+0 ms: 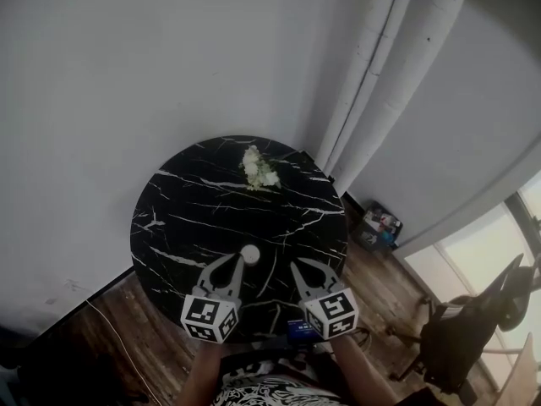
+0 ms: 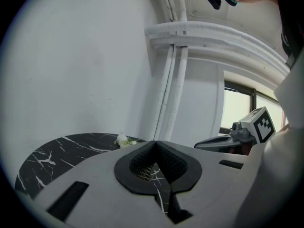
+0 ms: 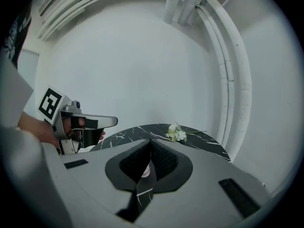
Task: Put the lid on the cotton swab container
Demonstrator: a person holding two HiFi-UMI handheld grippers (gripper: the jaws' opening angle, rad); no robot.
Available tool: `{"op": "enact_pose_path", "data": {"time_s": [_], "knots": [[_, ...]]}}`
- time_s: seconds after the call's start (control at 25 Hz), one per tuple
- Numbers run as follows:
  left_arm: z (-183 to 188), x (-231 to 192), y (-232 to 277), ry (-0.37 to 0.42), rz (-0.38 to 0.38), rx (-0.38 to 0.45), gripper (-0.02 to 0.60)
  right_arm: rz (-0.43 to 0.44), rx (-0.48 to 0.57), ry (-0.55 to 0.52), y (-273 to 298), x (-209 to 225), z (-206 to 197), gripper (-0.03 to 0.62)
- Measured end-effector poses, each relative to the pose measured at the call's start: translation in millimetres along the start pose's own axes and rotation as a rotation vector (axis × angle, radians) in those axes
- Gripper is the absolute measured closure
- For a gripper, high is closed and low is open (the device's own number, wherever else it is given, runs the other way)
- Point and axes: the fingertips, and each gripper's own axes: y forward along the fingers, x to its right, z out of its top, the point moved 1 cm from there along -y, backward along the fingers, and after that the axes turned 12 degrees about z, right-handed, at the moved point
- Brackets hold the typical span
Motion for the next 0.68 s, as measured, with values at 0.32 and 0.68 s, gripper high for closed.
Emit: {"op": "enact_pose_path", "data": {"time_s": [0.32, 0.68], "knots": [[-4.0, 4.8, -6.0, -0.004, -0.015, 0.004, 0.568, -0.016, -0.018, -0.019, -7.3, -8.1, -2.8, 0.576], [-2.5, -3.2, -12.3, -0.013, -0.006, 0.016, 0.568, -0.044, -0.005, -0.031, -7.0, -6.9, -3.7, 0.576]]}}
